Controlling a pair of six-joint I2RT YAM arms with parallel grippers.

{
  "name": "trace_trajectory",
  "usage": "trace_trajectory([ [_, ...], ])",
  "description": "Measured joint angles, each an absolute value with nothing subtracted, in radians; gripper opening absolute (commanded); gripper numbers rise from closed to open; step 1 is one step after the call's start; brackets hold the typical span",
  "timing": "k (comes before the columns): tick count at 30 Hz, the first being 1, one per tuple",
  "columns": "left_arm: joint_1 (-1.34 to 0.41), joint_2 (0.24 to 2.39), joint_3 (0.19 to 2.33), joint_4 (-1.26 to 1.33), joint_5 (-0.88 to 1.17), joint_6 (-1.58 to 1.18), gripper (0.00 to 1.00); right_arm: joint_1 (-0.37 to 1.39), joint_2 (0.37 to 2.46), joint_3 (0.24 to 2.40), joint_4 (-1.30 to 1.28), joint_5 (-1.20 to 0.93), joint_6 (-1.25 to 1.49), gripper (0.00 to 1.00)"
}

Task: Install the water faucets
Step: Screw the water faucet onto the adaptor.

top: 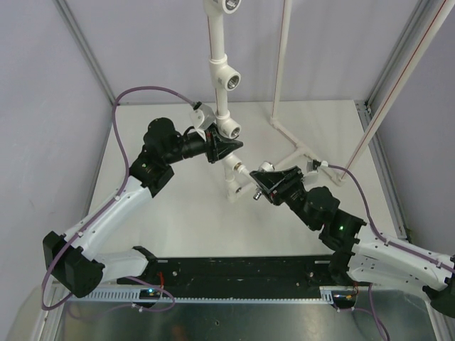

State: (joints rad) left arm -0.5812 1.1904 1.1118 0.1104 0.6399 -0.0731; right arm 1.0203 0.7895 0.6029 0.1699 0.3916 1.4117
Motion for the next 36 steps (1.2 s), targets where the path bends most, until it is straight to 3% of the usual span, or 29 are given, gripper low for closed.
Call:
trace_trajectory([
  [4, -0.575, 1.191, 1.112, 0.111, 0.638, -0.074, 0.0, 1.01, 0.811, 0.602, 0.197, 0.373, 1.374, 0.02],
  [5, -0.574, 1.191, 1.112, 0.11, 0.636, -0.074, 0.0, 1.009, 0.815, 0.602, 0.201, 0.37, 1.363, 0.07],
  [7, -0.572, 1.191, 1.112, 0.11, 0.635, -0.074, 0.0, 1.005, 0.818, 0.602, 0.208, 0.36, 1.345, 0.29],
  [8, -0.572, 1.191, 1.112, 0.11, 0.636, -0.074, 0.0, 1.003, 0.818, 0.602, 0.21, 0.357, 1.339, 0.34],
  [20, -0.571, 1.191, 1.112, 0.11, 0.636, -0.074, 0.0, 0.988, 0.857, 0.602, 0.263, 0.32, 1.307, 0.43],
  [22, -0.571, 1.191, 1.112, 0.11, 0.636, -0.073, 0.0, 0.987, 0.87, 0.602, 0.284, 0.316, 1.309, 0.41],
  [24, -0.571, 1.191, 1.112, 0.11, 0.637, -0.073, 0.0, 0.986, 0.885, 0.602, 0.302, 0.315, 1.313, 0.18],
  [26, -0.569, 1.191, 1.112, 0.11, 0.633, -0.07, 0.0, 0.986, 0.89, 0.602, 0.308, 0.314, 1.352, 0.05],
  [32, -0.566, 1.191, 1.111, 0.112, 0.627, -0.068, 0.0, 0.987, 0.899, 0.612, 0.303, 0.325, 1.315, 0.0],
  [36, -0.566, 1.191, 1.111, 0.112, 0.632, -0.068, 0.0, 1.03, 0.892, 0.631, 0.276, 0.382, 1.129, 0.0],
])
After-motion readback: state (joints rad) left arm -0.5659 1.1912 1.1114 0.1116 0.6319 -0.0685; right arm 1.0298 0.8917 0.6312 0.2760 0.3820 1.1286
